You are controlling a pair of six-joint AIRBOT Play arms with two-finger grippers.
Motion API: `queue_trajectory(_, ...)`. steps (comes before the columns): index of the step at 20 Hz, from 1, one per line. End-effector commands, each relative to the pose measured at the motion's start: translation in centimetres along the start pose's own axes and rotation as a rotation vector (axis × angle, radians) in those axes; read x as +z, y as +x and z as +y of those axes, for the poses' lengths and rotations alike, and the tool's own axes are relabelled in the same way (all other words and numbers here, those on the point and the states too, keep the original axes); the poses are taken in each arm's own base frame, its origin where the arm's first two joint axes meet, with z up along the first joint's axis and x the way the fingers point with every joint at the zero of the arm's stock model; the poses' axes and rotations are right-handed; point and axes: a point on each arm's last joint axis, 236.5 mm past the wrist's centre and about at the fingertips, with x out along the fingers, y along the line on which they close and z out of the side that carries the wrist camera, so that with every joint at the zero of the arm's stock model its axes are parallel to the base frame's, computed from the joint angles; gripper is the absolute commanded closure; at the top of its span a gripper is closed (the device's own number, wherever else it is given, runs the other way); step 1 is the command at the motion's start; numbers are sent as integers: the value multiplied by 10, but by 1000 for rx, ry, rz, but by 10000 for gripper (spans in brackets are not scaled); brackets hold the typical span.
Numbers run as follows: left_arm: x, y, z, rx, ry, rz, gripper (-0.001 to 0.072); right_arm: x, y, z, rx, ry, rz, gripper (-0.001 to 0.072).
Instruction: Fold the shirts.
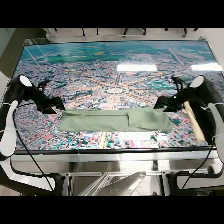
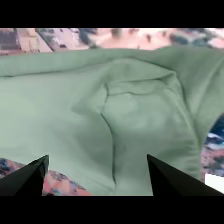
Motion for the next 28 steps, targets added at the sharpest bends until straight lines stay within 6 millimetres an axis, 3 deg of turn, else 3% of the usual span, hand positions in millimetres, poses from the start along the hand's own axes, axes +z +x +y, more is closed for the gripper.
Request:
queue_trajectory(1,6,-45,0,52,-13,-140,90,-13,-21,-32,16,22,-1,10)
queue_trajectory(3,0,-72,-12,43,7,-199,119,-16,-17,-57,36,71,-25,11)
queue_trajectory(4,-3,-86,-19,45,24,-232,435,-16,-12,-62,80,87,-33,10)
queue_trajectory(5,-7,-97,-26,45,51,-258,691,-14,-7,-62,140,97,-40,10)
queue_trajectory(8,-16,-119,-51,42,116,-318,692,-7,12,-69,251,126,-39,10)
queue_trajectory(12,-27,-117,-76,36,185,-301,692,-9,38,-82,269,135,3,11)
queue_trajectory(15,-31,-114,-86,33,210,-288,691,-3,40,-51,401,115,-20,11)
queue_trajectory(19,-31,-109,-97,29,239,-284,691,-16,60,-17,435,45,43,20)
queue_trajectory(20,-32,-105,-99,29,247,-269,691,-15,63,-12,428,32,44,176)
queue_trajectory(21,-34,-100,-101,29,253,-252,691,-14,64,-10,426,26,44,468)
queue_trajectory(22,-34,-95,-104,28,259,-235,691,-14,62,-8,437,27,41,677)
queue_trajectory(26,-25,-64,-133,16,314,-215,691,-23,16,14,465,-23,16,678)
queue_trajectory(28,-19,-40,-171,-56,337,-220,691,-24,-14,23,403,-23,-42,678)
